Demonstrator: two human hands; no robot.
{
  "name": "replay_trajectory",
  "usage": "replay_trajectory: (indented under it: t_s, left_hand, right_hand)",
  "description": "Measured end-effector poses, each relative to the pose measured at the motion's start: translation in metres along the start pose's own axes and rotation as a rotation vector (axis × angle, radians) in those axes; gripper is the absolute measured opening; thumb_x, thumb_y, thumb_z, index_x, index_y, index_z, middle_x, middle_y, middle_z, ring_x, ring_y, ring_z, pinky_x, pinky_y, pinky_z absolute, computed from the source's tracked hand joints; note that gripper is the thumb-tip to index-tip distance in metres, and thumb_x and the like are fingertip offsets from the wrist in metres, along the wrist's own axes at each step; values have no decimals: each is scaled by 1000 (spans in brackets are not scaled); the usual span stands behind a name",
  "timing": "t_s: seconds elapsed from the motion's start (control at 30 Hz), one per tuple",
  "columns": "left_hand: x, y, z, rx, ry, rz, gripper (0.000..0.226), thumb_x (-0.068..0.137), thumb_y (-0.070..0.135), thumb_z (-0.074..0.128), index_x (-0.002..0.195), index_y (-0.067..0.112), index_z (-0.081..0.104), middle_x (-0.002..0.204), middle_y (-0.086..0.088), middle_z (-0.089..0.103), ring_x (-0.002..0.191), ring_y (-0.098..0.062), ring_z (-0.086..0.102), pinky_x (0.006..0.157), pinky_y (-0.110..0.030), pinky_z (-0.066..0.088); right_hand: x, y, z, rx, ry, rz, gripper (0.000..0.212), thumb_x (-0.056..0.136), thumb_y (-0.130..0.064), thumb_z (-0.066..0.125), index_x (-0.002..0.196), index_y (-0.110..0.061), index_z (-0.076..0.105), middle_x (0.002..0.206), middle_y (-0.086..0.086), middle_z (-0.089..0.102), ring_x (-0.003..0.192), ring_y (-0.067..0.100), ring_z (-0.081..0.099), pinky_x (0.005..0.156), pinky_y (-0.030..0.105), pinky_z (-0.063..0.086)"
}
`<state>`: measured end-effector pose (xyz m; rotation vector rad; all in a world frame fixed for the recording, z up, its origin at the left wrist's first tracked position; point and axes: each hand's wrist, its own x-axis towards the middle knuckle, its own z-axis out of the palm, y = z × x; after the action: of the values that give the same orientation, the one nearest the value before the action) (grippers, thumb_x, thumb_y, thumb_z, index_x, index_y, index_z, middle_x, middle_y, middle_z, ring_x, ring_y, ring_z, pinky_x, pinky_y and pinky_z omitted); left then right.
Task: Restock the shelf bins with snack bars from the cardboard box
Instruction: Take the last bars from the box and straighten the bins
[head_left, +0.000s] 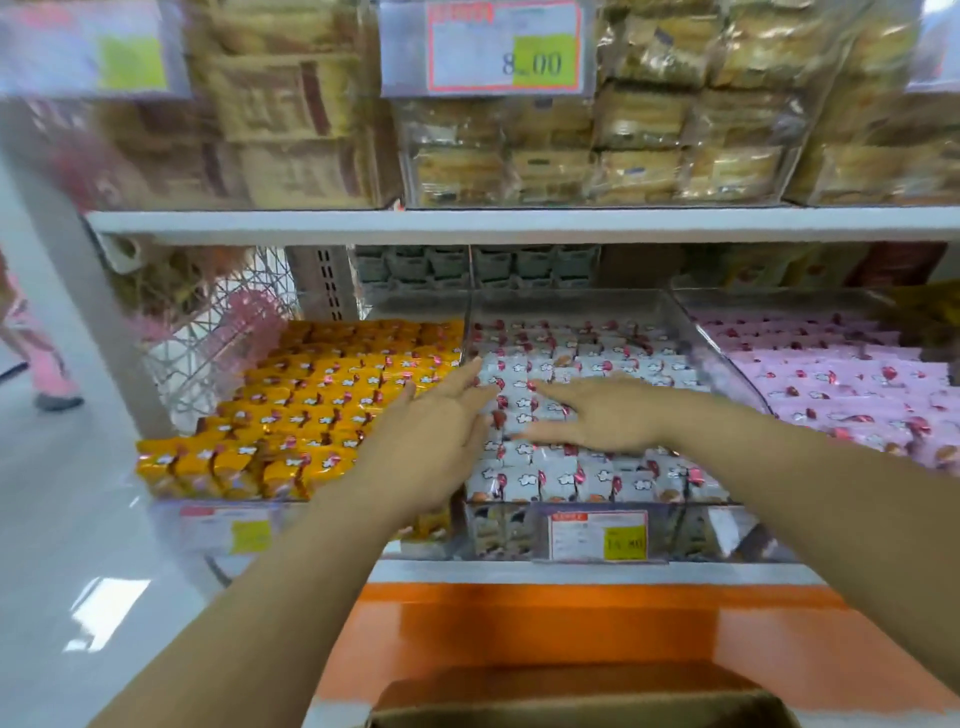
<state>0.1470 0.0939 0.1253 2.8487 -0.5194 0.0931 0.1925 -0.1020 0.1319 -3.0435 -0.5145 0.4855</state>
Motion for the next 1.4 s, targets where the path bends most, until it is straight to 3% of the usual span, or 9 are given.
replay_trajectory:
  t_s: [0.13,0.33,0.47,0.63,0.77,0.9,1.0,1.17,1.4]
  left_hand:
    - [5,-5,0,-132,56,5,42,103,27,34,145,26,38,158,10,17,143,-14,26,117,-36,22]
    - [8,-10,4,-159,90,22,42,103,27,33,145,30,38,157,13,20,142,-16,28,115,-34,27]
    - [8,-9,5,-129,105,24,43,103,26,31,145,30,36,158,13,18,141,-16,31,114,-34,29]
    - [6,-7,3,-127,109,30,42,103,25,32,145,29,37,158,13,15,138,-16,36,110,-38,35]
    - [4,-9,5,-132,112,47,44,103,27,31,147,29,32,159,13,13,138,-15,36,110,-37,35]
    - [5,-12,8,-227,144,35,56,103,30,33,153,29,7,156,5,27,135,-20,40,105,-35,39]
    - [7,-16,11,-284,141,35,61,103,32,32,152,31,-4,152,4,35,128,-20,47,100,-36,43]
    - [5,-14,9,-282,149,39,60,103,29,33,152,30,-1,157,8,24,137,-17,37,107,-34,38]
    - [0,-10,8,-247,144,42,58,103,28,32,152,30,0,157,4,22,131,-21,44,101,-35,42]
  right_hand:
    - [18,5,-10,-42,200,92,89,86,-74,25,153,-19,6,160,3,7,147,21,12,118,43,6]
    - [41,11,-1,28,116,133,89,82,-77,13,152,-23,14,158,4,17,145,25,18,118,45,14]
    - [43,14,-1,-39,57,145,96,75,-79,5,153,-22,5,160,3,7,147,24,8,118,47,3]
    - [47,11,-1,-22,95,167,82,88,-71,8,152,-19,1,160,2,-2,148,21,1,118,47,0]
    - [16,3,-5,104,265,-42,76,89,-68,16,152,-29,1,160,-4,1,147,14,5,120,44,3]
    - [-21,-19,17,-10,113,-327,87,81,-75,26,150,-35,-8,157,-13,-12,145,4,-5,119,41,-8]
    - [-17,-17,27,-123,111,-300,85,80,-75,22,149,-39,-11,155,-14,-18,144,3,-12,117,39,-14]
    - [-4,-20,24,-95,119,-241,78,82,-71,21,148,-40,-6,156,-12,-19,145,8,-15,118,41,-12]
    - [-20,-21,28,-136,73,-274,64,90,-63,20,148,-44,3,156,-7,-23,144,9,-19,115,45,-17]
